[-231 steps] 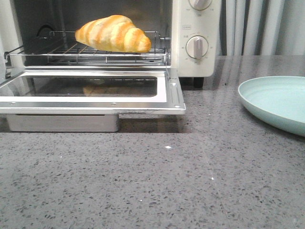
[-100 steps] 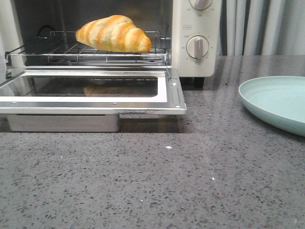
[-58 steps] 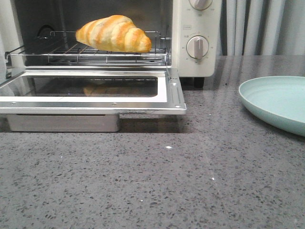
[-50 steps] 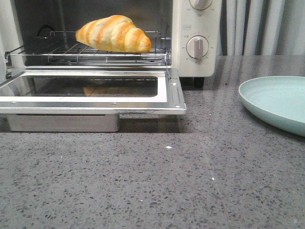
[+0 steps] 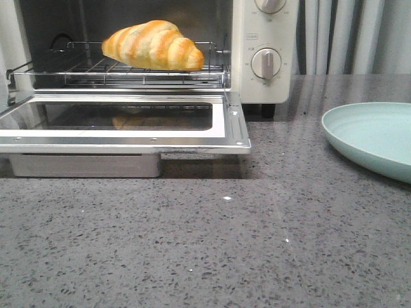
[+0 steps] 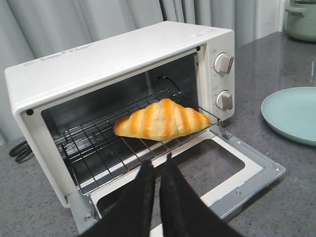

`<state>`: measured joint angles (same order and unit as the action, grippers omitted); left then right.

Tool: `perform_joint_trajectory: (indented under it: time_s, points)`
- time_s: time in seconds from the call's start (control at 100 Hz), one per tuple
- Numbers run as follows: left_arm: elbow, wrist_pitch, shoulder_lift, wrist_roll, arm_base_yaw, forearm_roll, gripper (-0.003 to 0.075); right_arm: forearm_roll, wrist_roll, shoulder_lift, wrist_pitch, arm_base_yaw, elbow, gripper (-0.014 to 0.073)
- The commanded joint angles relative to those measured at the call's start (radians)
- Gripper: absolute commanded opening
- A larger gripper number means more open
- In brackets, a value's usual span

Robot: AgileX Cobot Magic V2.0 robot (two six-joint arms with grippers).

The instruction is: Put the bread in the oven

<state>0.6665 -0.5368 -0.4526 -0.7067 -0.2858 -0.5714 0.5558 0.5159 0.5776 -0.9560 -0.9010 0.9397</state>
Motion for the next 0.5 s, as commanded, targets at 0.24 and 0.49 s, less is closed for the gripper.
perform_joint_trajectory:
  time_s: [0.24,0.49]
  points:
    - [-0.167,0.276,0.076,0.700,0.031,0.577,-0.0020,0.046,-0.001,0.007,0.061,0.001,0.023,-0.0071]
    - [-0.438,0.462,0.259,0.819,0.166,0.631,-0.0020,0.046,-0.001,0.007,0.061,0.001,0.023,-0.0071]
